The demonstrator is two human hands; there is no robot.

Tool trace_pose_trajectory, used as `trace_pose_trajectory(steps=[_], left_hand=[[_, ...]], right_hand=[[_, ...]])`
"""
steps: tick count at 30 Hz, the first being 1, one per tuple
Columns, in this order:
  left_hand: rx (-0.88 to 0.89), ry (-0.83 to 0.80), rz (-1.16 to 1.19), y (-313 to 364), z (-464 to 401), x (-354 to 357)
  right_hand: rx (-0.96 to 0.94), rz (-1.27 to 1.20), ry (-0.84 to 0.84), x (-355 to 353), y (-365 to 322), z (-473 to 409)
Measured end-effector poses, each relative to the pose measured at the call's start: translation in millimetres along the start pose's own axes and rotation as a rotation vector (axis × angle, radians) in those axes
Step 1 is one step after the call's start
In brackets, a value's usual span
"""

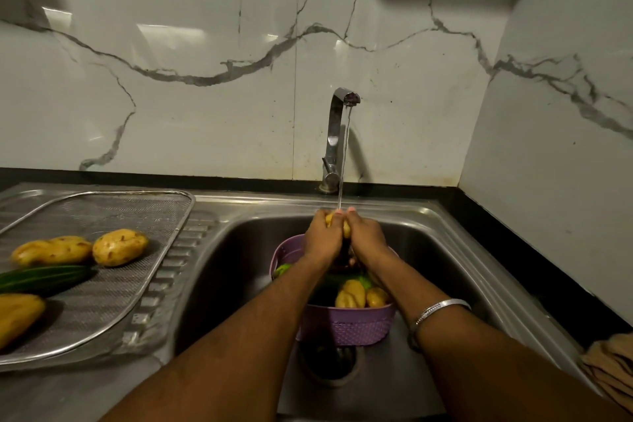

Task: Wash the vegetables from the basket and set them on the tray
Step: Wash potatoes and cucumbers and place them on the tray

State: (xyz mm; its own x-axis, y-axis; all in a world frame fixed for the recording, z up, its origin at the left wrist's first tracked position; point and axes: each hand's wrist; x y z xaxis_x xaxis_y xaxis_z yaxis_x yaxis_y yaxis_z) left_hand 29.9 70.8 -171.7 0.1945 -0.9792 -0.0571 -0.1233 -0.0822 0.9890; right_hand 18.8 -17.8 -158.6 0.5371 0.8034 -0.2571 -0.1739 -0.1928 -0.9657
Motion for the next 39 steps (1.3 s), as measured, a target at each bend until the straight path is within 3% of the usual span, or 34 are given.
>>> trace_pose_trajectory(steps=[4,8,13,16,20,24,27,35,39], left_hand=[[-0.068,-0.101,0.096,2,-2,-13],[-0.144,-0.208,0.135,8,4,-13],[0.0,-0.007,0.011,3,-1,-1],[-0.029,0.06,-0.008,1,-3,-4],[-0.056,-0.046,0.069,2,-7,-12],[-0.08,-0.244,0.073,6,0,-11],[-0.068,-0.22,0.07,4,3,-6],[0.061,-0.145,-0.009,-2,-11,-21],[-0.096,-0.158,-0.027,-5,-10,-16]], right_hand=[[0.075,-0.015,-0.053,-1,-2,9],[0.15,-0.115,-0.004,-12,-2,7],[0.129,-0.134,-0.025,-12,-5,13],[0.092,-0.111,-0.088,-10,-4,17],[0.145,-0.132,-0.056,-10,-6,18],[0.331,-0.347,-0.001,-13,-4,3],[0.417,-0.452,-0.039,-16,-3,-1],[0.435,-0.503,-0.202,-33,-6,6],[0.449,-0.481,-0.2,-30,-2,5]])
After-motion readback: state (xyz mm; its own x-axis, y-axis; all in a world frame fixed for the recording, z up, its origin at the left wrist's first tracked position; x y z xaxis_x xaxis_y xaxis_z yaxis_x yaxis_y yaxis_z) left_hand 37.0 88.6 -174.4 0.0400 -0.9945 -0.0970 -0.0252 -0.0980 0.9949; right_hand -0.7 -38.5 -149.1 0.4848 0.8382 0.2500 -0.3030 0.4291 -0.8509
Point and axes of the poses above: each hand's wrist, its own z-axis away from the middle knuckle, its own x-axis out of the palm, y = z × x, and after that the axes turned 15 degrees about y, right-handed
